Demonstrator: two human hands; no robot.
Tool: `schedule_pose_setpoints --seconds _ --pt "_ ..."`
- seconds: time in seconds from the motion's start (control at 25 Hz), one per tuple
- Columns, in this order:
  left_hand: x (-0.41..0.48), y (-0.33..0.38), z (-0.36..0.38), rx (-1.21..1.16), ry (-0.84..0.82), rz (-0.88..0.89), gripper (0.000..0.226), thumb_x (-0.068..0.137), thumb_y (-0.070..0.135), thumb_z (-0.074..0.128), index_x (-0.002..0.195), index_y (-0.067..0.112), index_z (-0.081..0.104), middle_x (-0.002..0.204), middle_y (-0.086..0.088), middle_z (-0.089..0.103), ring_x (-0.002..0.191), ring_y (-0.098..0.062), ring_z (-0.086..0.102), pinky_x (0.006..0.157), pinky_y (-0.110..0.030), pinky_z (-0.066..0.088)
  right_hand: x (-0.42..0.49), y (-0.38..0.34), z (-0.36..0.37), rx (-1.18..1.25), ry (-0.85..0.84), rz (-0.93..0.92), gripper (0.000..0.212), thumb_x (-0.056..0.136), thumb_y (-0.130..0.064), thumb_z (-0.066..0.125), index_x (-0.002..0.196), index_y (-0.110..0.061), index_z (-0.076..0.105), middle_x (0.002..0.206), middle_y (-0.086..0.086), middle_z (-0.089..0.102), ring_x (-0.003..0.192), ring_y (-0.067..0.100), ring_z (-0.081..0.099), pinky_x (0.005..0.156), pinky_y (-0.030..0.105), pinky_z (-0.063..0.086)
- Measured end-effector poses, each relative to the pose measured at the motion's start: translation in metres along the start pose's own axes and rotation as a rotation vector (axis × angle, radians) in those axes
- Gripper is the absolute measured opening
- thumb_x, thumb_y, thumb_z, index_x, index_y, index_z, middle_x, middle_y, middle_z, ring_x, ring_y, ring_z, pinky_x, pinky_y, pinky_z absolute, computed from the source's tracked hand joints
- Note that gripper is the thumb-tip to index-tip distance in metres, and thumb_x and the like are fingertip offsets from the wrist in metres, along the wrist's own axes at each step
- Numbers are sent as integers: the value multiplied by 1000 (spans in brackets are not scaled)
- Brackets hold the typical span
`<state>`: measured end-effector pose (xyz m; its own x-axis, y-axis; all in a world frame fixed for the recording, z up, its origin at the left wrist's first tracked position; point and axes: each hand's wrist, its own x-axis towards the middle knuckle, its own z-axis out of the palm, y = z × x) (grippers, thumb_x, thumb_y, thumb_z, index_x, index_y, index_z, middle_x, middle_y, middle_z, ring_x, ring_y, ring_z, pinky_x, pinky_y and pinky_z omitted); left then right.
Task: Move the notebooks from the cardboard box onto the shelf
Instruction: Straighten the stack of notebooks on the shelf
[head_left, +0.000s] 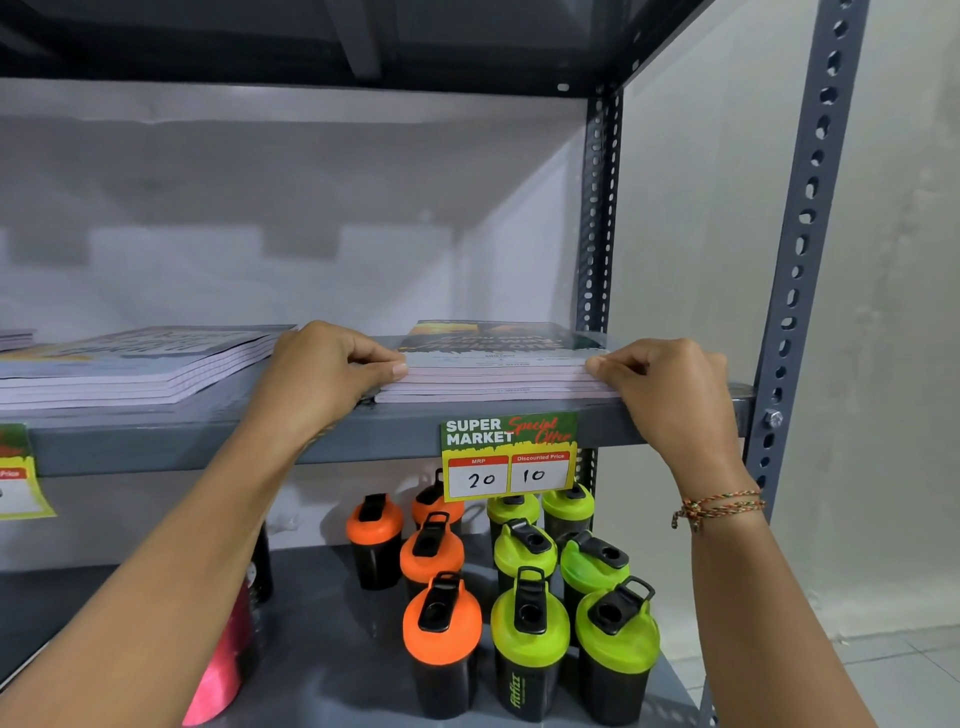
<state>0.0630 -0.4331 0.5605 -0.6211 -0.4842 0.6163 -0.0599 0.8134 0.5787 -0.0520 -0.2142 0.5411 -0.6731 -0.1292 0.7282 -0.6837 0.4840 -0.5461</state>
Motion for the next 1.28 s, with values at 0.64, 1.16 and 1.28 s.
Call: schedule_pose_setpoints --seconds 0.64,1.16,1.28 --pt "-3 9 0 -10 -2 -111 35 72 17 80 104 8 73 107 -11 74 85 -9 58 79 -18 38 9 -5 -1 4 -29 133 31 71 -24 80 95 -4 74 101 13 74 89 19 63 73 18 40" --pt "-13 6 -7 25 7 -76 34 73 22 79 105 13 74 112 -5 72 92 -5 53 81 -17 34 -5 -11 -5 -18 -4 73 22 77 -19 75 91 -2 74 92 21 74 92 34 64 79 37 54" --pt "-11 6 -8 7 -10 -65 33 72 21 79 104 12 74 112 -3 73 91 -4 54 82 -17 34 -5 -11 -6 -10 -7 58 25 78 -18 74 98 -3 73 99 17 74 95 31 65 82 32 51"
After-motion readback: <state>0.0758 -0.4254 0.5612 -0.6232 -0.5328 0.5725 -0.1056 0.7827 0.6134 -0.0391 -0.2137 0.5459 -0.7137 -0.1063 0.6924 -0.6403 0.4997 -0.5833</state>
